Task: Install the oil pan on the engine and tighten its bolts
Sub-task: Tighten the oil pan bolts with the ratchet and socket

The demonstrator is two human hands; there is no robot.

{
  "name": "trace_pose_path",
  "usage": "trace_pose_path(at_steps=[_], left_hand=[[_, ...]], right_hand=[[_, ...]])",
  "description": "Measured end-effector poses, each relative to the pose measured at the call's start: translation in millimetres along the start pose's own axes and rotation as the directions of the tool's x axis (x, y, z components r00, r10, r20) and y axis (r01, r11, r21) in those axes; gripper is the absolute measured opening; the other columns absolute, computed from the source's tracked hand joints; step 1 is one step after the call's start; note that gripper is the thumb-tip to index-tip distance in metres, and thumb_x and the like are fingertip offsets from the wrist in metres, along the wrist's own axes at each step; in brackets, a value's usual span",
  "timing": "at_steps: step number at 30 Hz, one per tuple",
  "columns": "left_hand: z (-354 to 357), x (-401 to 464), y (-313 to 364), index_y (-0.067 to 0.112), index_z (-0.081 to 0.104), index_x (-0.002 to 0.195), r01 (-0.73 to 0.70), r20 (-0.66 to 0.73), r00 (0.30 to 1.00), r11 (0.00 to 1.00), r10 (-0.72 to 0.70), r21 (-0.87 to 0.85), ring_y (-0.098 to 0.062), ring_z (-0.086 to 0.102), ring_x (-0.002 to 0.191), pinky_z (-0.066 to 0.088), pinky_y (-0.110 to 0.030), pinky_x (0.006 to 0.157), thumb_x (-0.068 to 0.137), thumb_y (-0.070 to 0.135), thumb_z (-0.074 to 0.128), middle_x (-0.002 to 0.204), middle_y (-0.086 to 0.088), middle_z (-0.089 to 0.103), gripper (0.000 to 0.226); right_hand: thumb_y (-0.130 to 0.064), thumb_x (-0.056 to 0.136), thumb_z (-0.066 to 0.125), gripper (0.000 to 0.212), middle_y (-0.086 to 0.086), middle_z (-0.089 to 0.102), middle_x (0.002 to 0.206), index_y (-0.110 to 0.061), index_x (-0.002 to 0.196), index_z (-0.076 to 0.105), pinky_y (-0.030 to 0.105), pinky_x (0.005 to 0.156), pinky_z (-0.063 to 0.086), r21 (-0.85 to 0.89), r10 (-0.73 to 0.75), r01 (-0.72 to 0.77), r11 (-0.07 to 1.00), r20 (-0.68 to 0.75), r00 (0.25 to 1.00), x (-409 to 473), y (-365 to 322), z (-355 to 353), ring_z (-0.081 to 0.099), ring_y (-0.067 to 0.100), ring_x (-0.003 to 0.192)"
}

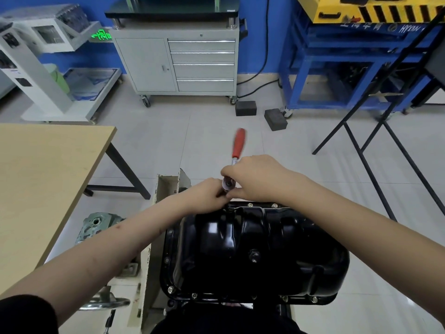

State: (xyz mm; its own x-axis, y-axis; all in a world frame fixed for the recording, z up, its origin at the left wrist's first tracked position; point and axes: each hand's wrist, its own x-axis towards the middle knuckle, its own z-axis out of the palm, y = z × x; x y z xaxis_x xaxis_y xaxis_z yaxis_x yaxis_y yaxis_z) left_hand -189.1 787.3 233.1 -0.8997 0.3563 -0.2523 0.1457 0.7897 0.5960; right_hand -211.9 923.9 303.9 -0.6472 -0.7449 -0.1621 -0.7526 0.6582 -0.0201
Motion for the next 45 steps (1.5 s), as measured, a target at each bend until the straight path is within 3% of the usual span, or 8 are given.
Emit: trace_pose_path(at_steps=[4,9,12,17,23,28,35,45], left_hand=[[-1,-3,1,0.022,0.032,0.054,0.006,-0.137,0.990,0.998,-0.014,-0.062,-0.006,0.030,0.047,0.029,-0.015,0.046,0.088,0.004,0.046,0.048,0.007,0.034,0.041],[-3,-3,2,0.000,0.054,0.076,-0.030,-0.050,0.998,0.999,0.031,0.016,-0.023,0.041,0.063,0.024,-0.026,0.055,0.091,0.008,0.046,0.072,-0.023,0.057,0.018],[-1,-2,3,0.000,0.058,0.087,-0.077,0.002,0.997,0.995,0.077,0.056,-0.028,0.054,0.076,0.037,-0.028,0.066,0.092,0.011,0.046,0.085,-0.017,0.062,0.017],[1,-2,1,0.024,0.029,0.057,-0.010,-0.049,0.999,0.998,0.013,0.062,-0.015,0.035,0.052,0.027,-0.020,0.048,0.091,0.012,0.044,0.051,0.005,0.037,0.039],[0,0,4,0.007,0.041,0.062,-0.025,-0.064,0.997,0.993,0.032,0.117,-0.037,0.051,0.070,0.019,-0.026,0.054,0.092,0.010,0.043,0.074,-0.027,0.058,0.030],[-2,4,6,-0.002,0.055,0.086,-0.082,0.001,0.997,0.986,0.082,0.148,-0.027,0.047,0.069,0.028,-0.026,0.060,0.096,0.020,0.042,0.081,-0.022,0.061,0.027],[-1,1,3,0.018,0.034,0.057,-0.011,-0.070,0.997,0.985,0.023,0.173,-0.024,0.041,0.063,0.019,-0.026,0.054,0.092,0.013,0.043,0.063,-0.013,0.051,0.036],[-1,2,5,-0.001,0.054,0.081,-0.074,0.049,0.997,0.985,0.068,0.153,-0.028,0.049,0.071,0.028,-0.024,0.060,0.095,0.017,0.042,0.081,-0.023,0.060,0.026]], right_hand=[[-0.049,0.089,0.046,0.038,0.005,0.057,0.087,-0.013,0.094,0.059,0.027,0.048,0.021,-0.009,0.135,-0.136,0.991,-0.062,0.989,1,-3,5,0.043,0.023,0.072],[-0.041,0.087,0.052,0.031,0.002,0.061,0.099,-0.020,0.111,0.056,0.029,0.064,0.035,0.110,0.033,-0.031,0.993,-0.018,0.999,-5,7,5,0.053,0.022,0.095],[-0.031,0.087,0.054,0.026,0.000,0.059,0.100,-0.021,0.110,0.056,0.033,0.071,0.042,0.162,-0.056,0.046,0.986,0.056,0.997,-6,9,2,0.048,0.020,0.100],[-0.051,0.086,0.050,0.038,0.002,0.057,0.087,-0.017,0.100,0.057,0.028,0.054,0.031,-0.007,0.034,-0.034,0.999,-0.002,0.999,-1,5,3,0.053,0.024,0.081],[-0.045,0.088,0.049,0.031,0.001,0.054,0.083,-0.018,0.099,0.059,0.028,0.060,0.030,0.051,0.056,-0.056,0.997,-0.007,0.998,-3,9,4,0.055,0.024,0.088],[-0.029,0.087,0.056,0.032,-0.003,0.060,0.107,-0.023,0.118,0.055,0.033,0.078,0.044,0.137,-0.073,0.057,0.989,0.111,0.991,-5,16,-3,0.051,0.020,0.104],[-0.054,0.087,0.045,0.042,0.005,0.059,0.091,-0.015,0.093,0.058,0.027,0.058,0.028,-0.012,0.094,-0.094,0.996,-0.008,0.996,0,7,7,0.047,0.022,0.077],[-0.037,0.088,0.054,0.029,0.003,0.060,0.097,-0.018,0.109,0.056,0.031,0.066,0.041,0.053,-0.056,0.052,0.997,0.063,0.996,-6,13,2,0.055,0.025,0.094]])
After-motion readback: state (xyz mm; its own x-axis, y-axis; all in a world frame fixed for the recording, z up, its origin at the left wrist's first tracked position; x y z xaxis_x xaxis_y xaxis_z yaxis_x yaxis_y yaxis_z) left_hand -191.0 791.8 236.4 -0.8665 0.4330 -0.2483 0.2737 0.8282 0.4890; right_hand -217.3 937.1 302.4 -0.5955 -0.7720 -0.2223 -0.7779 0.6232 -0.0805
